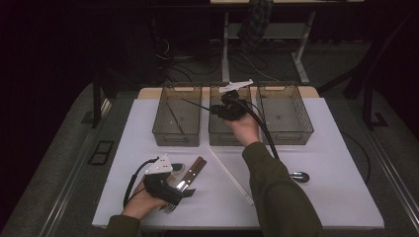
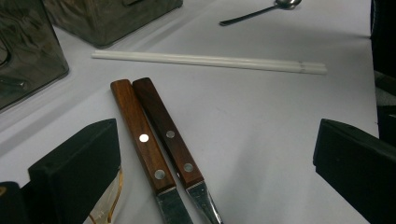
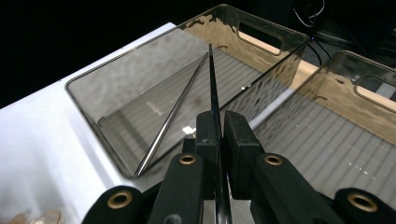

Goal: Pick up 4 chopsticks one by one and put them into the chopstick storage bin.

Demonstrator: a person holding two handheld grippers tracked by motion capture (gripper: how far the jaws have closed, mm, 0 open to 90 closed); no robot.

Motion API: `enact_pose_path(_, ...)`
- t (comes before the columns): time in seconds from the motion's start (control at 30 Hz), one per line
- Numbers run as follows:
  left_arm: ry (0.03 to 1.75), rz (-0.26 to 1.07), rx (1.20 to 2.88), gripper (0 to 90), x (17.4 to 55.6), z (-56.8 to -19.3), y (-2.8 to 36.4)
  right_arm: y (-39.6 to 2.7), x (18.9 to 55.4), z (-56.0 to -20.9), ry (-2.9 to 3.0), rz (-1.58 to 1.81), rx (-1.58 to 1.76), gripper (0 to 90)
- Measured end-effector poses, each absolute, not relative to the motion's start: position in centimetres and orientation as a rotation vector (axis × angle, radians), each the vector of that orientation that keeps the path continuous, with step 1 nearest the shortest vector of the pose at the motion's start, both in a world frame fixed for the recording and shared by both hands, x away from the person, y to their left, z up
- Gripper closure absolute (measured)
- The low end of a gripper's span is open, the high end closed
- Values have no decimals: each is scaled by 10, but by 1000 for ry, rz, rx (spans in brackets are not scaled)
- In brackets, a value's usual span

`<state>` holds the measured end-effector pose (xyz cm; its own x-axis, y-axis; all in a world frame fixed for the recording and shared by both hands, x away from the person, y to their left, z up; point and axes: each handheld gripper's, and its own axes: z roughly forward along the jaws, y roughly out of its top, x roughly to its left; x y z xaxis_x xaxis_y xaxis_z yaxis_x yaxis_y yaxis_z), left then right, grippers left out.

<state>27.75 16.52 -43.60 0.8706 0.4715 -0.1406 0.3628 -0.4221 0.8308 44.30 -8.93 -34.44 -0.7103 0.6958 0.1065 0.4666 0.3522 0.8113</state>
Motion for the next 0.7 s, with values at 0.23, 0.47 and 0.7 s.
enact_pose_path(0.23, 603, 134, 2049, 0, 278, -436, 166, -60, 457, -349, 2384, 1232, 1039, 846)
enact_pose_path(0.47, 606, 130, 2042, 0, 278, -435, 166, -34, 471, -358, 2408, 1183, 1043, 846)
enact_pose_path(0.7, 608, 126, 2037, 0, 278, -435, 167, -13, 481, -368, 2419, 1118, 1043, 846)
